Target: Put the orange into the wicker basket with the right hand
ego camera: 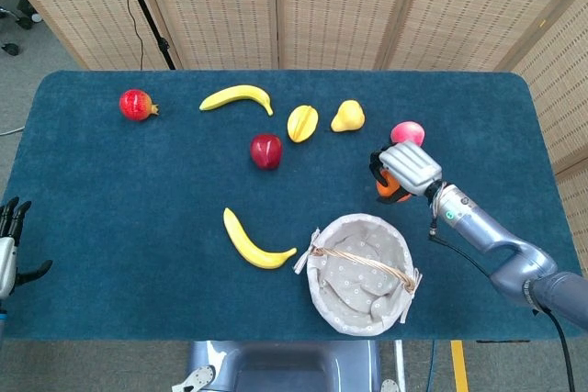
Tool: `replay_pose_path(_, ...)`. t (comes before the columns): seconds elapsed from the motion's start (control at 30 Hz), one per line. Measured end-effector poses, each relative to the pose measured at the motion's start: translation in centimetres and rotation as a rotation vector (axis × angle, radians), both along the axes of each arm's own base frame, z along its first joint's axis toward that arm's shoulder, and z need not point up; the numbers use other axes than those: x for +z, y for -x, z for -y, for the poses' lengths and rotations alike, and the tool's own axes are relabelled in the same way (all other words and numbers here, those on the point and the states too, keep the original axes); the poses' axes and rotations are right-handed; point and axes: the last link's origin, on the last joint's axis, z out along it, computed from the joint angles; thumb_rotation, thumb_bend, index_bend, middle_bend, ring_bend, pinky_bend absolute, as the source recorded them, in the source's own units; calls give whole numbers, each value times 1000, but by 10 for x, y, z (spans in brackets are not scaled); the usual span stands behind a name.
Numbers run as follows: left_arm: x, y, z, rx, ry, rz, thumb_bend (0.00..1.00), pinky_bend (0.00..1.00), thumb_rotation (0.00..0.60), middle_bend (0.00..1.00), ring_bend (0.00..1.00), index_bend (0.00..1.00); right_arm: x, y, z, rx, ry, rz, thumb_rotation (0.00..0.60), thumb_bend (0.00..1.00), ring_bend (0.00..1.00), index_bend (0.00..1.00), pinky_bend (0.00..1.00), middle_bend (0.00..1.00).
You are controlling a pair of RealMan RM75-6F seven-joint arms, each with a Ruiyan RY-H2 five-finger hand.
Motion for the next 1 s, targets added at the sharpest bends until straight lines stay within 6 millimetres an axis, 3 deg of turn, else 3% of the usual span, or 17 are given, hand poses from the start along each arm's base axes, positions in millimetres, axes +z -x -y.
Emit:
replay_pose_path(0.3,-5,0,-2,6,13,3,153,0,600,0,0,86,18,-29,-15,57,-84,33,600,277,594,758,651,516)
replay_pose_path(1.0,-4,5,-6,25,14,1,151,0,600,0,0,86,41,-42,-45,147,-176,48,600,277,600,758,651,518)
